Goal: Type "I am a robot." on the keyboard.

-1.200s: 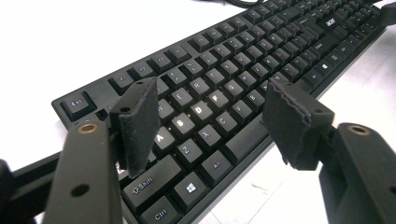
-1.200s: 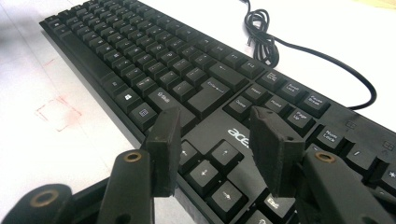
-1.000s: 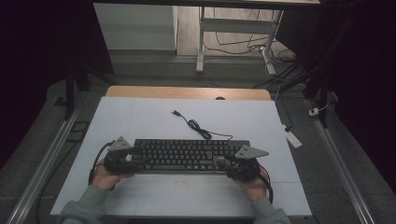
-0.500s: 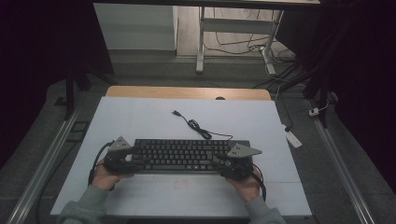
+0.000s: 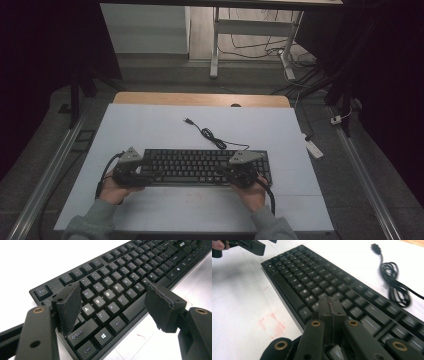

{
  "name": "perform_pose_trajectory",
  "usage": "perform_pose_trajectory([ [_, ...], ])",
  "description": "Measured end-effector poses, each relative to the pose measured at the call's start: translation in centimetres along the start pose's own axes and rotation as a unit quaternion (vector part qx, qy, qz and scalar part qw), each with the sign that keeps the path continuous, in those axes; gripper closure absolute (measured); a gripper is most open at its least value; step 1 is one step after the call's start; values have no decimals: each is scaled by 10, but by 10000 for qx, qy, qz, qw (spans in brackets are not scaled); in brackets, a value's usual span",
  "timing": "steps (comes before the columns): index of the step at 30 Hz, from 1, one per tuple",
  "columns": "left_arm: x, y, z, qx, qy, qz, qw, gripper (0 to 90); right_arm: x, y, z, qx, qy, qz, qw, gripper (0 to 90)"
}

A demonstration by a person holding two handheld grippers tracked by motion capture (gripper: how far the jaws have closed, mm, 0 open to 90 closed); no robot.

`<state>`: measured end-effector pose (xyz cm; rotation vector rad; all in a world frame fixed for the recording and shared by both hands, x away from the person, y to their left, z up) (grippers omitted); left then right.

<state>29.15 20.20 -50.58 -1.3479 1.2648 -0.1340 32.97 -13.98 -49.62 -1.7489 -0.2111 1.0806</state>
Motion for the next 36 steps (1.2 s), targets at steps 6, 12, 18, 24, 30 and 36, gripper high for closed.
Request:
perform_pose_trajectory([
  [6, 1, 0, 0, 15, -1, 24, 10000, 294, 13, -6, 10, -45, -99, 49, 9999, 895],
  [12, 2, 0, -1, 30, -5, 49, 10000, 290, 25, -9, 19, -114, -194, 101, 9997, 894],
  [18, 3, 1, -1, 41, -1, 83, 10000, 288, 37, -12, 25, -126, -213, 208, 9995, 894],
  [24, 3, 1, -1, 43, -2, 80, 10000, 288, 49, -17, 33, -189, -284, 284, 9990, 894],
  [30, 3, 1, -1, 43, -7, 76, 10000, 285, 58, -20, 39, -244, -264, 370, 9987, 892],
  [36, 3, 1, 0, 43, -12, 71, 10000, 283, 66, -19, 40, -274, -224, 484, 9982, 892],
])
Point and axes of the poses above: each handheld gripper's, and its own axes: x roughly forward along the jaws, y roughly out of its underside, z roughly to its left, the point moved 1 cm from there along x, roughly forward along the jaws, and after that the axes turned 13 degrees about y, right-handed, at the moved point
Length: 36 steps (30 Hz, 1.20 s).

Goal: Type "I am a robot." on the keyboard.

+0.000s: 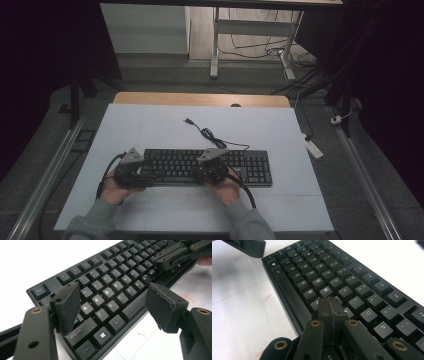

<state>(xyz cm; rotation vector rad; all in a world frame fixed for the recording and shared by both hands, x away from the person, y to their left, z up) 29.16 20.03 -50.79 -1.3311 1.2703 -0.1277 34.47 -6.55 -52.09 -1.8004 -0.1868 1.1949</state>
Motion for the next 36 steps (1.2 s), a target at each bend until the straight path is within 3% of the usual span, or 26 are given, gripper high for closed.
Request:
perform_pose_trajectory([
  [20, 0, 1, 2, -19, -5, 14, 10000, 279, 10, 0, 2, -73, 70, 119, 9999, 896],
  [29, -1, 1, 2, -24, -29, -15, 10000, 279, -18, 1, -9, 105, 104, -231, 9996, 885],
  [36, -1, 1, 2, -18, -60, 5, 10000, 276, -46, 20, -31, 313, 411, -361, 9980, 688],
])
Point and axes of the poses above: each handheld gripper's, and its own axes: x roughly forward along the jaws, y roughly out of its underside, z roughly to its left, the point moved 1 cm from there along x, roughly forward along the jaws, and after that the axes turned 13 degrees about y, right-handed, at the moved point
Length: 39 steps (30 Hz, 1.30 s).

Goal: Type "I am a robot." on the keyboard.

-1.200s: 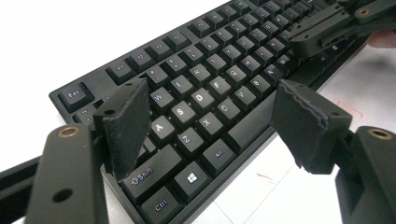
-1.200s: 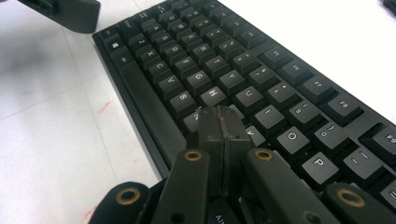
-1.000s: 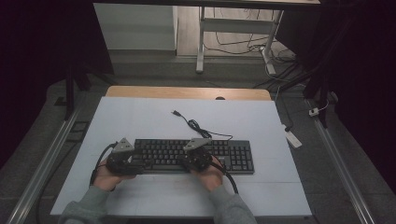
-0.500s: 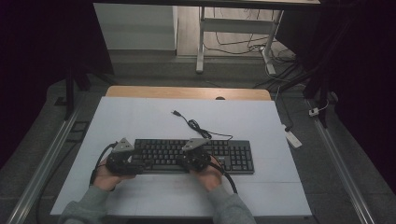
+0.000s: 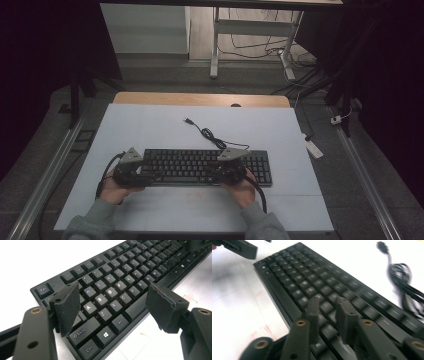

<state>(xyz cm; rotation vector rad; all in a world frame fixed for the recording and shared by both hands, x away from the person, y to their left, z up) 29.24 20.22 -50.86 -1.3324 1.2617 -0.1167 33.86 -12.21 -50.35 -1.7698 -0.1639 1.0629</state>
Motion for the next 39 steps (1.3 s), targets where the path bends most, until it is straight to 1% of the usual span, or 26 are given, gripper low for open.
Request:
perform_pose_trajectory([
  [3, 0, 0, 0, -11, -14, 4, 10000, 274, -12, 8, -11, 66, 128, -34, 9999, 650],
  [9, 1, 0, -1, -10, -33, 13, 10000, 273, -31, 23, -25, 142, 270, -116, 9995, 607],
  [11, 1, 0, -1, 7, -35, 20, 10000, 272, -35, 26, -28, 171, 287, -132, 9994, 596],
  [15, 1, 0, 0, -8, -41, 5, 10000, 272, -42, 32, -33, 101, 387, -131, 9991, 585],
  [18, 1, 1, 0, -17, -57, 5, 10000, 272, -47, 37, -37, 138, 448, -131, 9988, 582],
  [24, 1, 0, -1, -55, -43, -51, 10000, 277, -52, 42, -42, 170, 490, -132, 9986, 580],
  [32, 1, -2, -1, -159, 57, -152, 9997, 306, -51, 43, -41, 163, 480, -127, 9986, 578],
  [34, 1, -2, -2, -187, 87, -162, 9997, 316, -51, 43, -40, 167, 477, -135, 9986, 578],
  [39, 4, -3, -4, -166, 177, -165, 9996, 366, -50, 44, -40, 168, 478, -144, 9986, 577],
])
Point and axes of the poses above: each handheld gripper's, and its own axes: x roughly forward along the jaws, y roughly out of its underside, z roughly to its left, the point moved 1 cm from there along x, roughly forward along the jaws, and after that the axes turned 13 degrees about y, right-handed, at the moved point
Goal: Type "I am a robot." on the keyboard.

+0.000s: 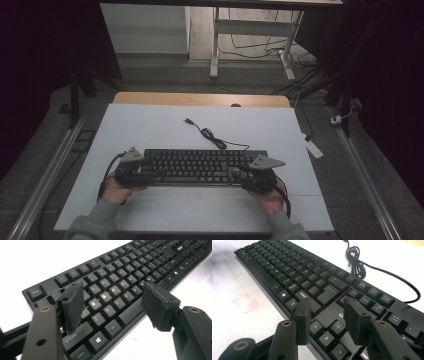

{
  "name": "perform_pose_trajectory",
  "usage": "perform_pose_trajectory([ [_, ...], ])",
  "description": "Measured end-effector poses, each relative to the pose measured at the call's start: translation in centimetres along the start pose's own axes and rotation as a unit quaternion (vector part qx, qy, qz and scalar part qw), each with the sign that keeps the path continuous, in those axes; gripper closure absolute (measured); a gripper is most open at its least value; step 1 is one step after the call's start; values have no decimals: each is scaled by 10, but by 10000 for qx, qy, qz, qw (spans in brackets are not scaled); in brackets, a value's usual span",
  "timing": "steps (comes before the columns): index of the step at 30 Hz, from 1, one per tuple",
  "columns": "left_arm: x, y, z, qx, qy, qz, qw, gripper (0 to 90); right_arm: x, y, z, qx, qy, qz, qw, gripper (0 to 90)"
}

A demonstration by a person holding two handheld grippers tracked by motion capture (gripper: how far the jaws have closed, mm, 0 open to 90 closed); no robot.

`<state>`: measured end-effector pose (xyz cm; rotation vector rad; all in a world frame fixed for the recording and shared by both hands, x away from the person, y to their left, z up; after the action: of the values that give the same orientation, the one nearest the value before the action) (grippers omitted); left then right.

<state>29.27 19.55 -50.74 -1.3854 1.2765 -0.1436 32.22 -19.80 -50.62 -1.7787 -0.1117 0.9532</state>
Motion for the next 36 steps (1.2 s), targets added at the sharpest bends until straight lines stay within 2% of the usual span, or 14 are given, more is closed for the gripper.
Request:
perform_pose_trajectory([
  [7, 3, -1, -4, 77, 56, -26, 10000, 489, 0, 1, 0, -10, 6, 21, 10000, 576],
  [16, 10, -2, -10, 238, 220, 126, 9994, 800, 1, 3, -1, -29, 34, 73, 10000, 572],
  [19, 14, -2, -13, 295, 263, 196, 9990, 877, 1, 3, -1, -20, 28, 56, 10000, 572],
  [36, 38, -2, -19, 517, 261, 562, 9967, 889, 1, 3, -1, -12, 55, 49, 10000, 569],
])
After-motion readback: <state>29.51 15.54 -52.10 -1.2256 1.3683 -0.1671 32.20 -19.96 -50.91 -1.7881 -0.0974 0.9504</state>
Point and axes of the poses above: each handheld gripper's, and its own axes: x roughly forward along the jaws, y roughly out of its underside, z roughly to its left, the point moved 1 cm from there along x, roughly forward along the jaws, and after that the axes turned 13 degrees about y, right-handed, at the moved point
